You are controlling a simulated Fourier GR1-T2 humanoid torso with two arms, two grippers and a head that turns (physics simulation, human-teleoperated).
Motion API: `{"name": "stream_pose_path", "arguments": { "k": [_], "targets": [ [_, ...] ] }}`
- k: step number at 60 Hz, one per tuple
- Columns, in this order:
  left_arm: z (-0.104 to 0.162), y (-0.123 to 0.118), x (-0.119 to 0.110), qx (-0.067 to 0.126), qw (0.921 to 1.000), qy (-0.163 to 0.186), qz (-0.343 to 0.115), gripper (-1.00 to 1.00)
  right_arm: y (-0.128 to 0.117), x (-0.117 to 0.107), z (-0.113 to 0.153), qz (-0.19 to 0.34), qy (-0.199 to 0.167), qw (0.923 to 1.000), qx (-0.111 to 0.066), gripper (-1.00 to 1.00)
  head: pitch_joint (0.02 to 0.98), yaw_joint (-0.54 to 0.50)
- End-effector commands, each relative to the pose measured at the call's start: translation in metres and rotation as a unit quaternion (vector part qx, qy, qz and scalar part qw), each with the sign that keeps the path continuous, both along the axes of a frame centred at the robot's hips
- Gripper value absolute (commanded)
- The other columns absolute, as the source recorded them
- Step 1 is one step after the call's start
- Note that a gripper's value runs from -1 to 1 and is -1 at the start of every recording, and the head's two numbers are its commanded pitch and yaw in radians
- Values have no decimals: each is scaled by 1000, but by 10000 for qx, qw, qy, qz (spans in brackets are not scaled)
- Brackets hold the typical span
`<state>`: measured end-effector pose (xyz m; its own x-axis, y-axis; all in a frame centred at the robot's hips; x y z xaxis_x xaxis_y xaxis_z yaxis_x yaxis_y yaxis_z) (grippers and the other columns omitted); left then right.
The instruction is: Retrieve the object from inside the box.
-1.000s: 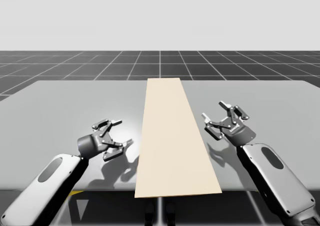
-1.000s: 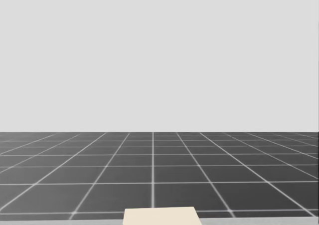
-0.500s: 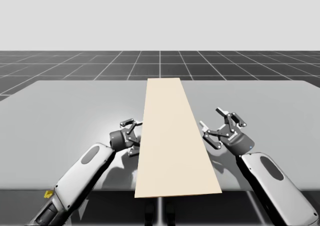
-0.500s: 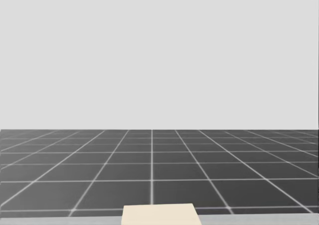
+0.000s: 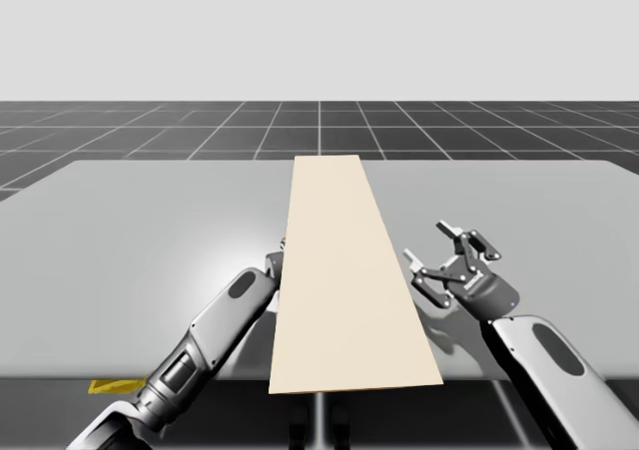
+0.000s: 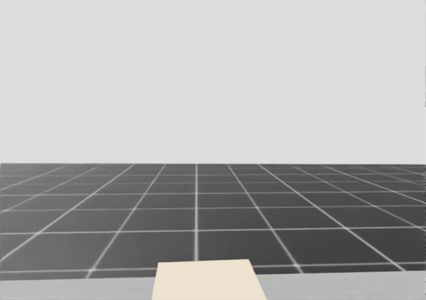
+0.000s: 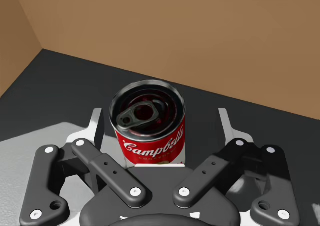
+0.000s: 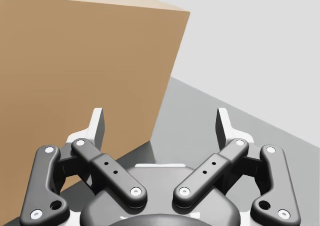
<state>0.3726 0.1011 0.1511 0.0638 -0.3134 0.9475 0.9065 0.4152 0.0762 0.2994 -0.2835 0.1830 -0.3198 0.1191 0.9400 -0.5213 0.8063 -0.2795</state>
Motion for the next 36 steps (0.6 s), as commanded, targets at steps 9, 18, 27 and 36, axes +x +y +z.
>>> {"name": "stream_pose_path", "arguments": {
  "k": [9, 18, 27, 36],
  "targets": [
    [-13, -6, 14, -342, 9991, 248, 33, 1000, -3, -5, -2, 87, 58, 9999, -58, -1000, 75, -61],
    [-11, 2, 8, -380, 9990, 245, -3, 1000, -3, -6, -3, 95, 89, 9999, -79, -1000, 76, -56],
    [6, 29, 12, -500, 9984, 59, 259, 1000, -3, -5, -4, 80, 111, 9999, -88, -1000, 75, -51],
    [22, 77, 5, -428, 9969, -166, 643, 1000, -3, -4, -4, 69, 137, 9998, -105, -1000, 70, -45]
  ]
}}
